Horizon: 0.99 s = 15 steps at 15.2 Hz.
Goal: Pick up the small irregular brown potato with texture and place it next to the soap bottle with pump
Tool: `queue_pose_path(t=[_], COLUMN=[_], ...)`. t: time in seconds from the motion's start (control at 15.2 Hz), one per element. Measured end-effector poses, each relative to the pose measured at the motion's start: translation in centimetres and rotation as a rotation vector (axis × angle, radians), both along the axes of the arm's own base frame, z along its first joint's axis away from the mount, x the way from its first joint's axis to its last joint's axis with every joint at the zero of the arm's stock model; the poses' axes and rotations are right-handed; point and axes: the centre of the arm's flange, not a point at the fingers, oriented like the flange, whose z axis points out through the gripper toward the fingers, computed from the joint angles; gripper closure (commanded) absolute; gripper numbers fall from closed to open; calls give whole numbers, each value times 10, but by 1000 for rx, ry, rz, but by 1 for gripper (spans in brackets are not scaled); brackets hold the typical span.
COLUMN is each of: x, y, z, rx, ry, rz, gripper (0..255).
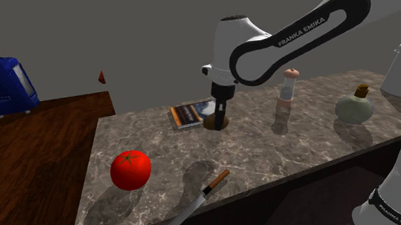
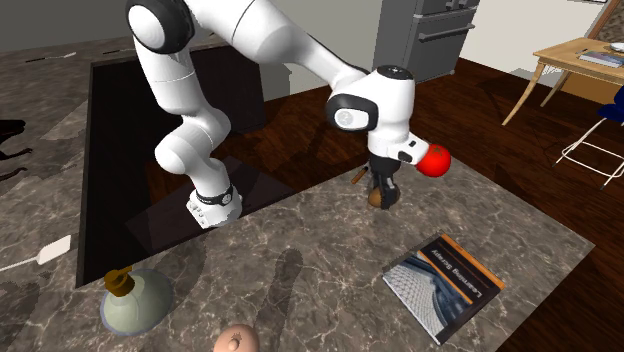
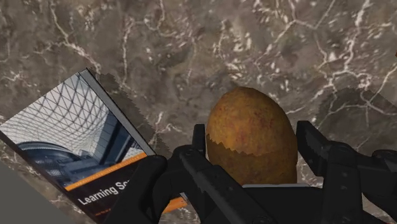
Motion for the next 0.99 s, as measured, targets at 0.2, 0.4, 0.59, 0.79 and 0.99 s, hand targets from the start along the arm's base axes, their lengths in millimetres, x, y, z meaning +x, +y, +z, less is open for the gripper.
queue_pose_path(t=[0.2,0.4,0.59,0.79,0.99], x=[0,-1,1,0,0], y=[-1,0,-1,0,-1], z=[14,31,48,63,79], rx=[0,0,0,0,0], ry=[0,0,0,0,0], rz=[0,0,0,0,0], gripper=[255,255,255,255,255])
